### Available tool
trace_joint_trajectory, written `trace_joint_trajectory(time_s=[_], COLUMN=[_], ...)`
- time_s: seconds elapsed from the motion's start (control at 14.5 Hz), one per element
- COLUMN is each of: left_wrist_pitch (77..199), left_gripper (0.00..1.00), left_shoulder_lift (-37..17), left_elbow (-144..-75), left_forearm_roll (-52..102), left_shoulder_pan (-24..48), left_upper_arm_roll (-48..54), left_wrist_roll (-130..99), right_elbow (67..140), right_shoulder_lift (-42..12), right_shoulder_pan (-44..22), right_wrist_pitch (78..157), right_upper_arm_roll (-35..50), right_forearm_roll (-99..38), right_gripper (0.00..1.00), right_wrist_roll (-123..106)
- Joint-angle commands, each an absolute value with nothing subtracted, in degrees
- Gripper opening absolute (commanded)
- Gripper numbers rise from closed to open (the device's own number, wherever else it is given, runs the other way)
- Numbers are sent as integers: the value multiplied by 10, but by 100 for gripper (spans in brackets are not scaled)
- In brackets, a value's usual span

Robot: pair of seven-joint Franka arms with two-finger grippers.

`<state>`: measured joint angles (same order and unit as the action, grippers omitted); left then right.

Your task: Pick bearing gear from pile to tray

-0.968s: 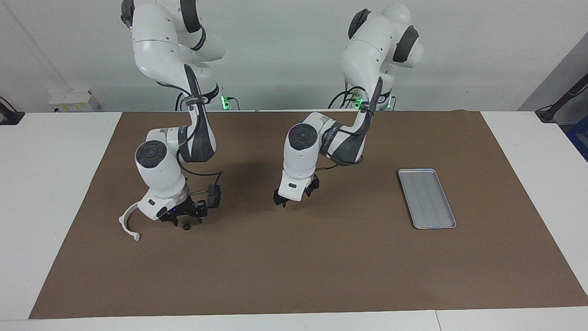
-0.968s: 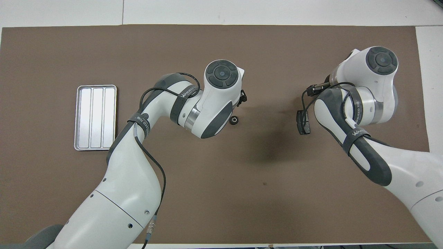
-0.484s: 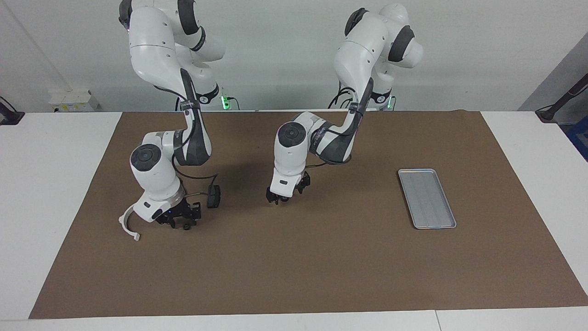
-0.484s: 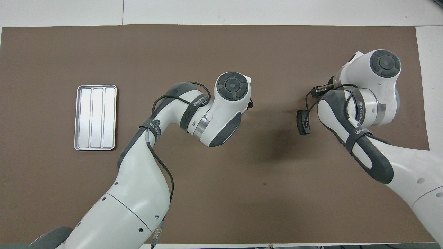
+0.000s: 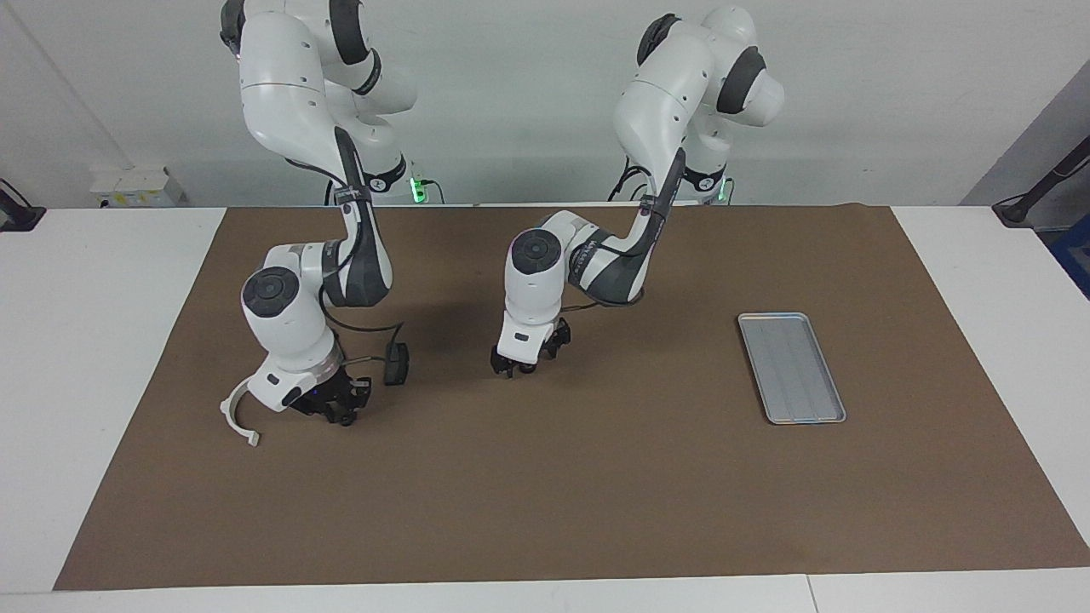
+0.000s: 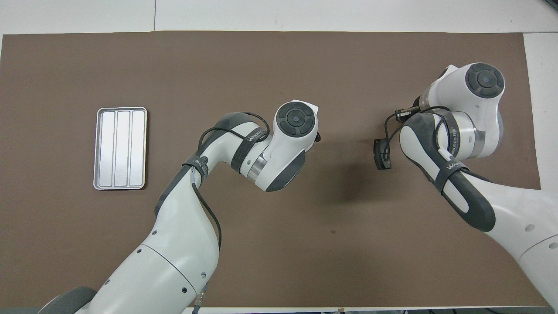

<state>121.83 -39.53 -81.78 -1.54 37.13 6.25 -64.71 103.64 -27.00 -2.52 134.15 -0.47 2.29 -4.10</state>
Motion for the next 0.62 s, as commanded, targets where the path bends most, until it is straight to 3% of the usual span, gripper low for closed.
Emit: trace_joint_trajectory(time_s=[0.0,0.28,0.55], left_wrist_pitch=[1243,1241,1235], left_gripper=[100,85,34], left_shoulder_lift=[-372,-370,-370], left_elbow=[-858,-858,-859], left_forearm_roll=[-26,-25,-25], left_shoulder_pan=[377,379,380], left_upper_arm_roll=[54,53,54], left_wrist_roll=[-659,-660,-667], right_elbow=[1035,1021,996], right_shoulder_lift=[-267,-256,-250], right_shoulder_pan=[-16,-16,-16], right_wrist_pitch=[1354,1345,1323], right_upper_arm_roll=[4,4,4], right_forearm_roll=[22,23,23], right_gripper=[0,0,0], right_wrist_roll=[-52,-51,-52])
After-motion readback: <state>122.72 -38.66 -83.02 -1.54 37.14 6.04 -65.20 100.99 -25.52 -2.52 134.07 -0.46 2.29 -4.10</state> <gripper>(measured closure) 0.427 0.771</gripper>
